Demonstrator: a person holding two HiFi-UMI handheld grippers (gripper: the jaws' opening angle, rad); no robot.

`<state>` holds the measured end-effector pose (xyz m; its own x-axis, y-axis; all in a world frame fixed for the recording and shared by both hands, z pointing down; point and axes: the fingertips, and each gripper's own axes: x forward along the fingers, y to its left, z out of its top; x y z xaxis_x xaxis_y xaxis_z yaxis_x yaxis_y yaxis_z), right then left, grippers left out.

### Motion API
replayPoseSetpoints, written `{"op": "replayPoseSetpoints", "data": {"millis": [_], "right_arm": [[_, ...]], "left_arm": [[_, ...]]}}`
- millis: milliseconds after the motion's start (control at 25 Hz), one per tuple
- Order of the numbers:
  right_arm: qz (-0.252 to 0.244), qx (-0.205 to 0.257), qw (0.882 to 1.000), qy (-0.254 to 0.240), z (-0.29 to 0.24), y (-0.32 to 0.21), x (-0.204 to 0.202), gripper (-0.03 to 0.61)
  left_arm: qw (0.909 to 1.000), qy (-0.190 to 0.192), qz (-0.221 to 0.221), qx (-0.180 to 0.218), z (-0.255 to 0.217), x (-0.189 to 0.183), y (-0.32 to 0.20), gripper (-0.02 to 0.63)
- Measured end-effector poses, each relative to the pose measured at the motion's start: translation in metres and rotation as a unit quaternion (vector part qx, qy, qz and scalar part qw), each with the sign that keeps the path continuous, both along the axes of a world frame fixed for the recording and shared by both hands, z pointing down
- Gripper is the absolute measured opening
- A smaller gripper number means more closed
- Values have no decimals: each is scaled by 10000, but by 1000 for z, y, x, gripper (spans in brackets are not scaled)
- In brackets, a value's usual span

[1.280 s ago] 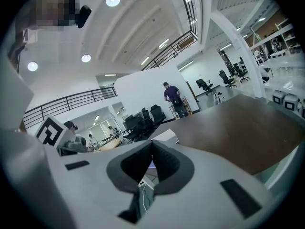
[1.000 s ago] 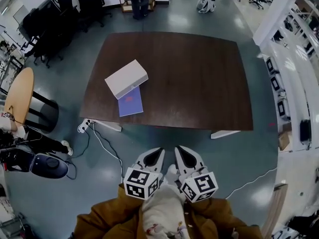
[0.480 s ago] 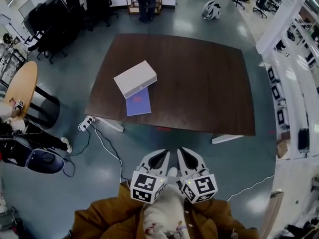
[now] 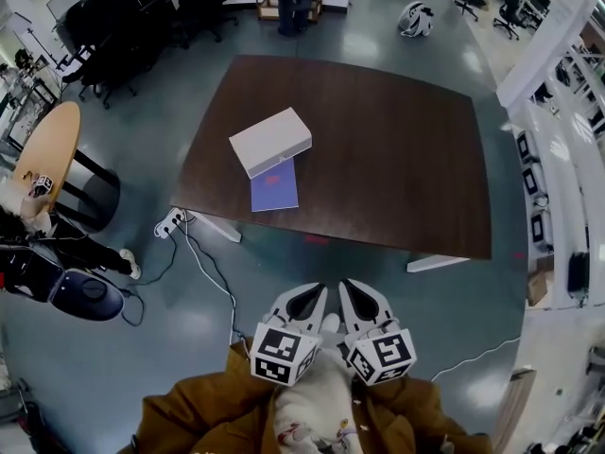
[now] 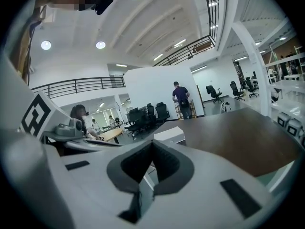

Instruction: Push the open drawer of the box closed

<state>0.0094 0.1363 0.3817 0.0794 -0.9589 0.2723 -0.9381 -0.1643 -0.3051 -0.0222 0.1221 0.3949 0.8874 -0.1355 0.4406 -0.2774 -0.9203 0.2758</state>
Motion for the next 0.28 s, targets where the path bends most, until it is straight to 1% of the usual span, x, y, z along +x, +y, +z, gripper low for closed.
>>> {"op": "replayPoseSetpoints", "data": {"millis": [280], "right_arm": [[-139, 47, 9998, -106, -2, -1, -12, 5]], "left_arm": [[10000, -9, 36, -27, -4, -4, 3, 6]]}}
